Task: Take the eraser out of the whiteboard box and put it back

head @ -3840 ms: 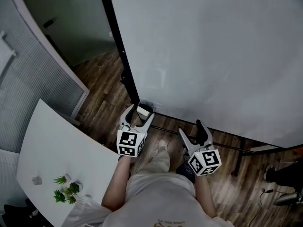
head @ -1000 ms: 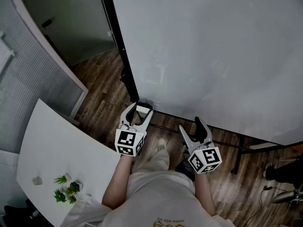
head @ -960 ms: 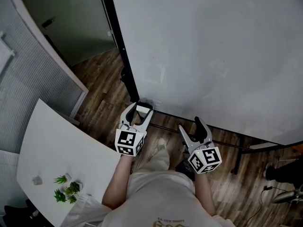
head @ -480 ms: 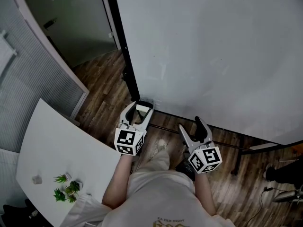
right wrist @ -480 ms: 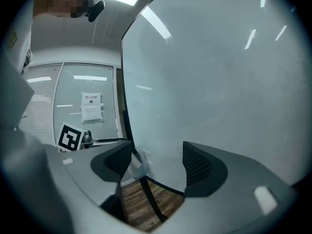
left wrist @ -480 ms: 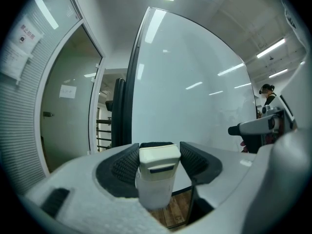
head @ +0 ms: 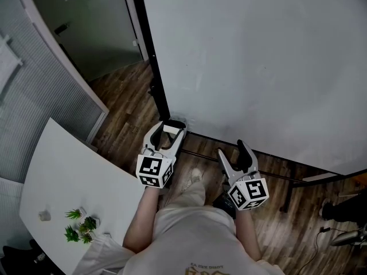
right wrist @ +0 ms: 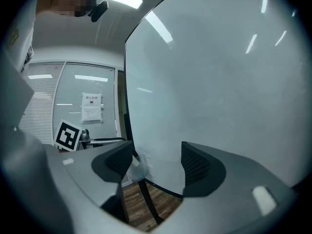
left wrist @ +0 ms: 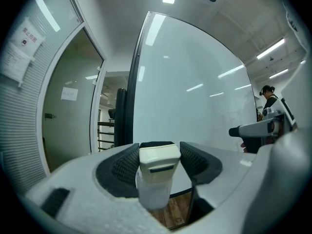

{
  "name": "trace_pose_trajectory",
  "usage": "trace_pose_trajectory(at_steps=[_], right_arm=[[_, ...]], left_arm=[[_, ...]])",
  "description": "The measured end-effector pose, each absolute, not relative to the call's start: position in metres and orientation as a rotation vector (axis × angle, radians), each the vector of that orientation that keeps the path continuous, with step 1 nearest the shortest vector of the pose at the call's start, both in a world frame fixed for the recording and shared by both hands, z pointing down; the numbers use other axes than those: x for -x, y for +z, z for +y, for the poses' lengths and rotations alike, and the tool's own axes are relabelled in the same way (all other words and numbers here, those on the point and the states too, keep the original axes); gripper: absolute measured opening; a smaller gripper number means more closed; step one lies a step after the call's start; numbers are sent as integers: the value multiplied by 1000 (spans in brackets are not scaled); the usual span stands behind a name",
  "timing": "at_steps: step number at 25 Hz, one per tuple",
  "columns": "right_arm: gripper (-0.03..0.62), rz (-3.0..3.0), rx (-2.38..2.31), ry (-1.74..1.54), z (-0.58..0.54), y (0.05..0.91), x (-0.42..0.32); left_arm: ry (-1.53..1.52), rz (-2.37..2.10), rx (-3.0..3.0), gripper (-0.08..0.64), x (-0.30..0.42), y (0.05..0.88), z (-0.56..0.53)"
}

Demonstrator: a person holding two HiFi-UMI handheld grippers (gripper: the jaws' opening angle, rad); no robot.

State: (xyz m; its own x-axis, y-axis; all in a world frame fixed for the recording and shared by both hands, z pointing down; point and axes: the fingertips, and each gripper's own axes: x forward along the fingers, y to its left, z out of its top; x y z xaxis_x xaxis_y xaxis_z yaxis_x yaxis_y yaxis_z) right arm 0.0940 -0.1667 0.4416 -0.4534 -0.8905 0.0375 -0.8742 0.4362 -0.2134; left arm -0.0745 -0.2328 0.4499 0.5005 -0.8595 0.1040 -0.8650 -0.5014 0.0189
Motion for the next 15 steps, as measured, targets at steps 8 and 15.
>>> trace_pose_trajectory(at_steps=[8,15], right_arm=[[305,2593,1600,-293,-160,437,-95],[305,2591,1593,-281,-156,433,-93]], left_arm=[[93,-1550,-2669,259,76,434,-225],[59,-1565,-2669,259,79,424,-218]])
